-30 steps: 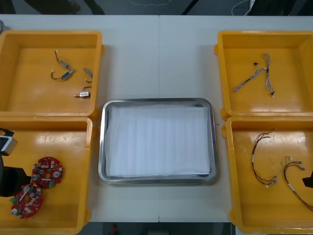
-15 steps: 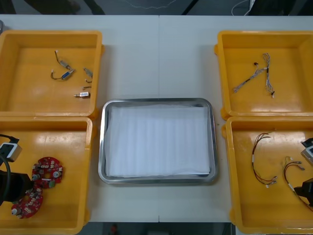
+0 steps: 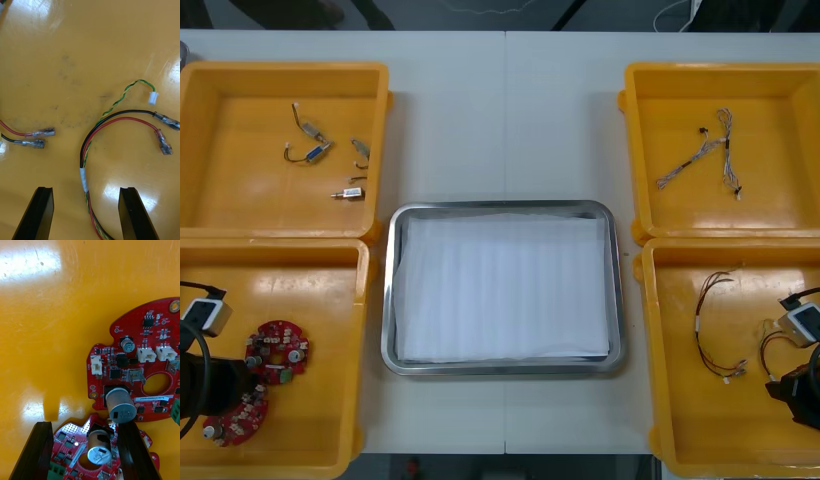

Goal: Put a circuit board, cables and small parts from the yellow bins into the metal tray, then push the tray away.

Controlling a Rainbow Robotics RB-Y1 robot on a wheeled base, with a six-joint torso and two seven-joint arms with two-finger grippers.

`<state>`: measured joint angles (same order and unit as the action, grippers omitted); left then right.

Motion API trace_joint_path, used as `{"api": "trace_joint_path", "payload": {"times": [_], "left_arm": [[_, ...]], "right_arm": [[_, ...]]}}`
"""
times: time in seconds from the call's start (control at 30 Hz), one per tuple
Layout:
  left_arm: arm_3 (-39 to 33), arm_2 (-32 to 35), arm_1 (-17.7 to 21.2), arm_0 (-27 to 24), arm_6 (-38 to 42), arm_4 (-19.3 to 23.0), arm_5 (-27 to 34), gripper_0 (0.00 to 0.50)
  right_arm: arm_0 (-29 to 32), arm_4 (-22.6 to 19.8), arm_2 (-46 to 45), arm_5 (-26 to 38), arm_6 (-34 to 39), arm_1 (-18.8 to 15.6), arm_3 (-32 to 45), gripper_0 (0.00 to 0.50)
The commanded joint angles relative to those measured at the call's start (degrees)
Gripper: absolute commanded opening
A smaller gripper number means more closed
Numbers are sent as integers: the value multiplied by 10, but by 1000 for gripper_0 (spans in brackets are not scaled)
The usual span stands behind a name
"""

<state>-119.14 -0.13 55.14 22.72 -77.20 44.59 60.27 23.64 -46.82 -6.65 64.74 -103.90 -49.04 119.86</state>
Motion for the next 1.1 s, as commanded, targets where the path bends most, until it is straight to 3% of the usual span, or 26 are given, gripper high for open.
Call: {"api": "trace_joint_path", "payload": {"times": [0.03, 0.23, 0.27, 0.3, 0.37, 0.4, 0.77, 1.1], "left_arm": [[5, -11, 24, 23, -31, -7, -9, 500], [5, -11, 24, 25, -31, -6, -9, 500], [4, -11, 24, 25, -31, -6, -9, 343], [4, -11, 24, 25, -31, -6, -9, 264], [4, -11, 24, 25, -30, -6, -10, 45], [4, -11, 24, 25, -30, -6, -10, 4], [-15, 1, 24, 17, -23, 1, -4, 0], [-95, 92, 24, -21, -14, 59, 162, 0]], "right_arm": [[13, 12, 18, -16, -30, -23, -12, 500], [14, 12, 28, -27, -37, -23, -24, 500], [14, 13, 32, -36, -39, -23, -29, 500], [14, 13, 35, -38, -39, -23, -30, 500], [14, 13, 40, -45, -39, -23, -32, 500], [14, 13, 40, -45, -39, -23, -32, 500], [20, 30, 58, -77, -42, -23, -46, 500], [27, 31, 60, -83, -41, -27, -50, 500]]}}
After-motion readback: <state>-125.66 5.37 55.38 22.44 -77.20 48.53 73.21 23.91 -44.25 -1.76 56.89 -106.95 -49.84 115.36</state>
